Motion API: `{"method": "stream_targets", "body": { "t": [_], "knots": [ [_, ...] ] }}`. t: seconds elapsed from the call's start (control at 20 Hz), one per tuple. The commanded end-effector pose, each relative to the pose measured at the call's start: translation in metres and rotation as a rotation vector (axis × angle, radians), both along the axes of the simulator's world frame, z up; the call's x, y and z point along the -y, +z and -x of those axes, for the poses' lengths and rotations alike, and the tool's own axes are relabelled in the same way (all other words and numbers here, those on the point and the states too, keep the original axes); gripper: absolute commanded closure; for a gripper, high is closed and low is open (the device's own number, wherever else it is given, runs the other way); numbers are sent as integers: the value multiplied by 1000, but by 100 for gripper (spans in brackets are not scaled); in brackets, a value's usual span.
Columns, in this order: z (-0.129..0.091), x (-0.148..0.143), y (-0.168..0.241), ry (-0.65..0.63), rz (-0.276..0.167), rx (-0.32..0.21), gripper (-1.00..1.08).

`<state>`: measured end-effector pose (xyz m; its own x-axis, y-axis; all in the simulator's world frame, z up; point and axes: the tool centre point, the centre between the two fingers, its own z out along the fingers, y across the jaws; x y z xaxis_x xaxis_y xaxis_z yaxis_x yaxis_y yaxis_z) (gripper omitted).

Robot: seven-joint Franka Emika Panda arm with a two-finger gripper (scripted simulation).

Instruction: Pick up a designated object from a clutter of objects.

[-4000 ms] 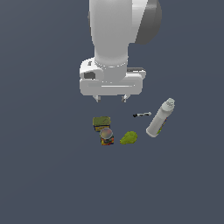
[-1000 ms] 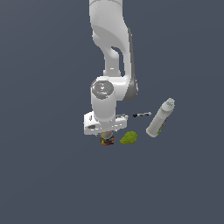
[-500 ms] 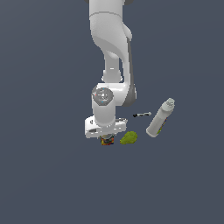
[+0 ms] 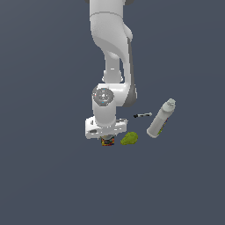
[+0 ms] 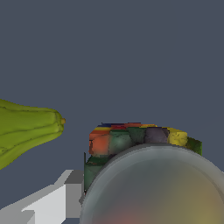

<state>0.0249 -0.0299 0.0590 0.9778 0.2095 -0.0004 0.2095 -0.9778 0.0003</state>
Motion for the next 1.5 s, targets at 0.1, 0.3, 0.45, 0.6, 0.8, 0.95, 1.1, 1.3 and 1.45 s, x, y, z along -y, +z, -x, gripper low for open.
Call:
{"method": "stream_targets", "body": {
  "t": [0.1,0.3,0.45,0.6,0.8,0.95,1.1,1.3,1.45],
  "knots": [
    [1,-1,2,0,0,0,108],
    [4,-6,10,0,0,0,108],
    [9,-12,20,0,0,0,108],
    [15,-20,35,0,0,0,108],
    [25,-35,60,0,1,0,108],
    [35,-48,84,0,1,0,108],
    [46,-63,110,0,2,0,108],
    [60,-84,146,0,2,0,108],
    [72,-101,175,1,3,0,108]
  ]
}}
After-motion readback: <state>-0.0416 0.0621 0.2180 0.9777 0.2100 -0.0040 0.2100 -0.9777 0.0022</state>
